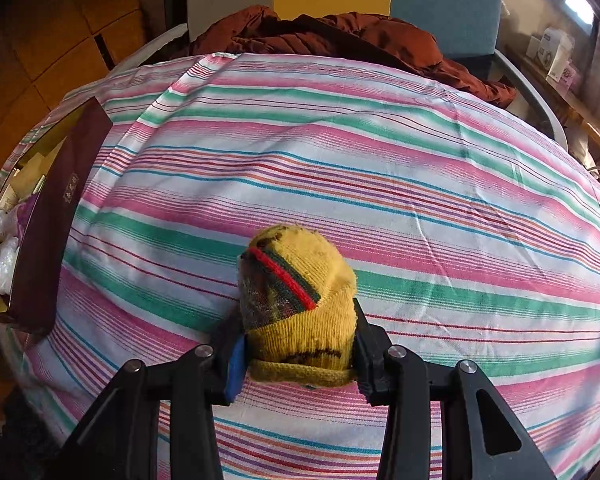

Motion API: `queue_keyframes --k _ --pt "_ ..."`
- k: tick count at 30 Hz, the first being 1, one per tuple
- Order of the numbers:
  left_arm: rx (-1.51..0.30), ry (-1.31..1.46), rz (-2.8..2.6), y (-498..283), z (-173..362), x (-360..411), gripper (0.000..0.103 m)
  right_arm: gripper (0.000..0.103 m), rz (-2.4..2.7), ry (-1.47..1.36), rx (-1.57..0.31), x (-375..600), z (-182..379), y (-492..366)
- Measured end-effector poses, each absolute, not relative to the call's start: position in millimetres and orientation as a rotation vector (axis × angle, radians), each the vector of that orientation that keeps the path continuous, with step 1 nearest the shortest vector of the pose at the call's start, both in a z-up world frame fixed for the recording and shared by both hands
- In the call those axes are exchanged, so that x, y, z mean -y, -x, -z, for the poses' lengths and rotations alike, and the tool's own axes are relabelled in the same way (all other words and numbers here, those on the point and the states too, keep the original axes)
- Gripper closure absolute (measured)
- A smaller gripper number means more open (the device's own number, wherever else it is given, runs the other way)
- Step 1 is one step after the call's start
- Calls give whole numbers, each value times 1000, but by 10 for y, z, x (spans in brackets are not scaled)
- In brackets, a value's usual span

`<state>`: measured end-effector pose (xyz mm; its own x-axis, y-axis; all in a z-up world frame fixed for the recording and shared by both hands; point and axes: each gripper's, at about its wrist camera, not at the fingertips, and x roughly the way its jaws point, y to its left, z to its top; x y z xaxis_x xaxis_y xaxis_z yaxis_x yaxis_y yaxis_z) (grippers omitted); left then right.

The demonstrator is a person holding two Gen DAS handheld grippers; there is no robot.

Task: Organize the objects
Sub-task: 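Carry the cracker packet and yellow bundle over the gold tray with both tools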

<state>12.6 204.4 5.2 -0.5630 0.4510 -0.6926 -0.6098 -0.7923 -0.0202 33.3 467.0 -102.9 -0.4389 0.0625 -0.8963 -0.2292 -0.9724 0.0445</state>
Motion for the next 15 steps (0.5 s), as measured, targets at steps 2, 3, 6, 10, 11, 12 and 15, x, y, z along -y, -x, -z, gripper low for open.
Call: queue_keyframes --k 2,3,6,10,11,12,15 --pt "-281 954 -2342 -97 -44 -1942 52 59 -2515 1570 -244 -4623 1028 -332" --pt "-273 960 -2347 -84 -35 -1895 52 59 -2515 1575 -252 -4604 1025 -329" --pt "-252 980 -2363 -59 2 -1768 52 59 -2522 1586 -272 -4484 1022 -335" --pt "-227 1000 -2373 -40 48 -1624 52 59 -2529 1595 -300 -4318 1001 -342" --pt "-222 1005 -2376 -35 59 -1594 52 59 -2538 1595 -313 -4273 993 -348" --pt "-213 1013 -2377 -27 71 -1554 52 59 -2546 1595 -323 -4225 985 -353" --pt "-174 1038 -2382 21 111 -1421 52 59 -2562 1589 -366 -4097 966 -369"
